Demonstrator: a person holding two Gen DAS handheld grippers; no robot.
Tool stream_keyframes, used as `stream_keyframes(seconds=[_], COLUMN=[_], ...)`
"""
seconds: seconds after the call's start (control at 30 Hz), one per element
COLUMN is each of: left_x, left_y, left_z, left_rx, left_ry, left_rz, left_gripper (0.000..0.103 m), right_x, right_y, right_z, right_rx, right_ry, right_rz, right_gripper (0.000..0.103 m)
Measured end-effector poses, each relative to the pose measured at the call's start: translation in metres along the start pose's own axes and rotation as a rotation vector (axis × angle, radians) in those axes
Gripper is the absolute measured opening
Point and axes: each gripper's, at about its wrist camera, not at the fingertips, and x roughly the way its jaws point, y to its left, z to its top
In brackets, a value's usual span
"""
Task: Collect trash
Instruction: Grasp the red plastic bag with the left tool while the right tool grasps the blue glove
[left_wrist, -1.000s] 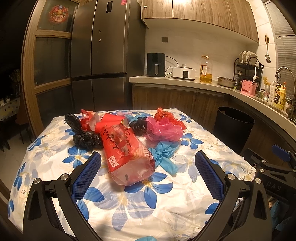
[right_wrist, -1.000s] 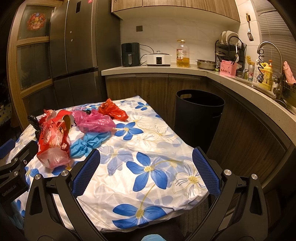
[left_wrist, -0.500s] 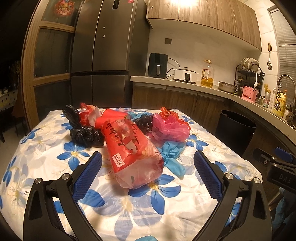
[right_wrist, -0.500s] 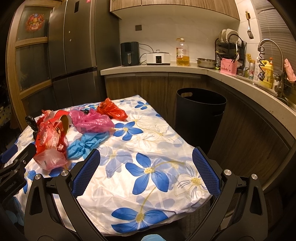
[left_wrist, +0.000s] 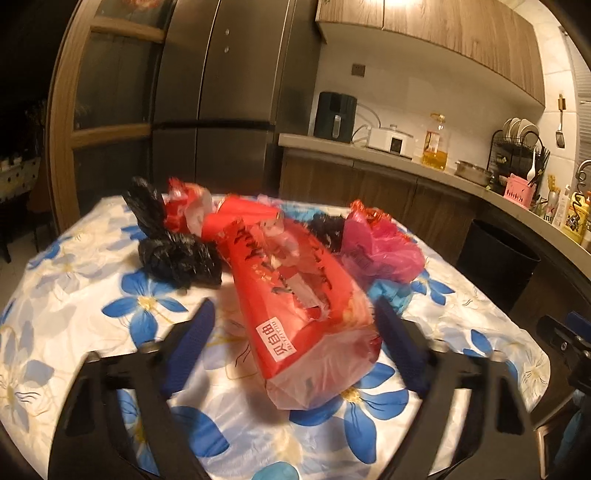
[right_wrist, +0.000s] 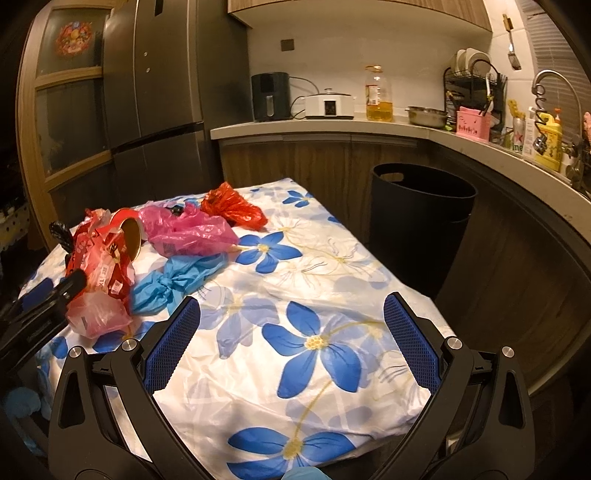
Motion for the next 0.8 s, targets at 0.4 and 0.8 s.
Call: stream_keyframes(seconds=[0.4,0.8], left_x=[0.029,-0.012], left_y=[0.013,0.014], left_z=[-0.012,-0.001], left_rx=[-0.04,-0.034], left_ry=[0.112,-0.015], left_rz=[-0.044,-0.023], left_gripper=[0.006,0.002], right_x=[0.03,0.075], right_y=[0.029,0.07], right_z=[-0.004,-0.021], right_rx=[-0.04,-0.074], right_ry=[-0.004,0.012], right_rz=[0.087,0.213], right_gripper=[0.098,0.066])
